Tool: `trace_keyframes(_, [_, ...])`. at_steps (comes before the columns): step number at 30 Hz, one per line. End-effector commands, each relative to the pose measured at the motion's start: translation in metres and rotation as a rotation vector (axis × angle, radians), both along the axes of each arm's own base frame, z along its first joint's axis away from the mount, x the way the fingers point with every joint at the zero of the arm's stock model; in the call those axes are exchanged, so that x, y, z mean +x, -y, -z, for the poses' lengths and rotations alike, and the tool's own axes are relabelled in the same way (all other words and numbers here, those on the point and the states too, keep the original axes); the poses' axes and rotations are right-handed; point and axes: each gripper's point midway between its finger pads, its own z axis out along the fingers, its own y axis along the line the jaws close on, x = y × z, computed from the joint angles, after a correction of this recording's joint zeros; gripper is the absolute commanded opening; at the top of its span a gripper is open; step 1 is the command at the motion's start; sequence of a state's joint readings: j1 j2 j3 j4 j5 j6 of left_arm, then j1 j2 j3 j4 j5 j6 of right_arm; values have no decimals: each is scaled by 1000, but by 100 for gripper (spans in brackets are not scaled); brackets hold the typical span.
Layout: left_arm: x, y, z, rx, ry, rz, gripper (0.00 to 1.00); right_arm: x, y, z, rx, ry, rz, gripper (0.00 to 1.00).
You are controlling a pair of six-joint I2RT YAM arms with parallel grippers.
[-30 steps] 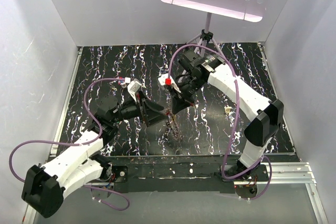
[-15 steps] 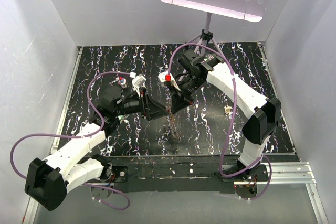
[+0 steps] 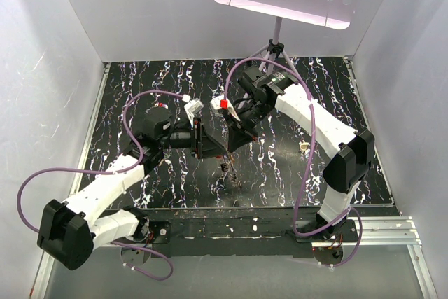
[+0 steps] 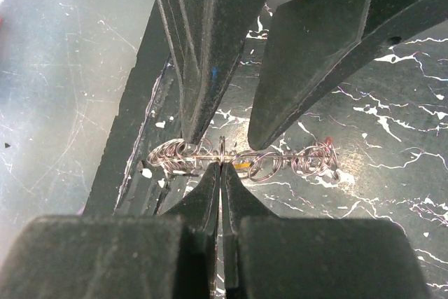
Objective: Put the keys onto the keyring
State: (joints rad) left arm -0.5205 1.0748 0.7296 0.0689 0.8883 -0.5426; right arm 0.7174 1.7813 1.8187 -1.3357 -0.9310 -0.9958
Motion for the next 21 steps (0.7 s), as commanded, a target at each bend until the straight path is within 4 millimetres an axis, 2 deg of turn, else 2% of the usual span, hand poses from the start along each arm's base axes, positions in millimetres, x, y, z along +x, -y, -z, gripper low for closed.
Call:
trace_keyframes(1, [-3, 2, -13, -10, 35, 44, 37, -40, 26, -21, -99, -206, 4, 1])
trace_keyframes(17, [-2, 11, -5, -5, 10, 67, 20, -41, 26, -18, -109, -228, 8, 1])
trace_keyframes(21, [-4, 12, -6, -13, 15, 78, 12, -41, 26, -18, -108, -227, 8, 1])
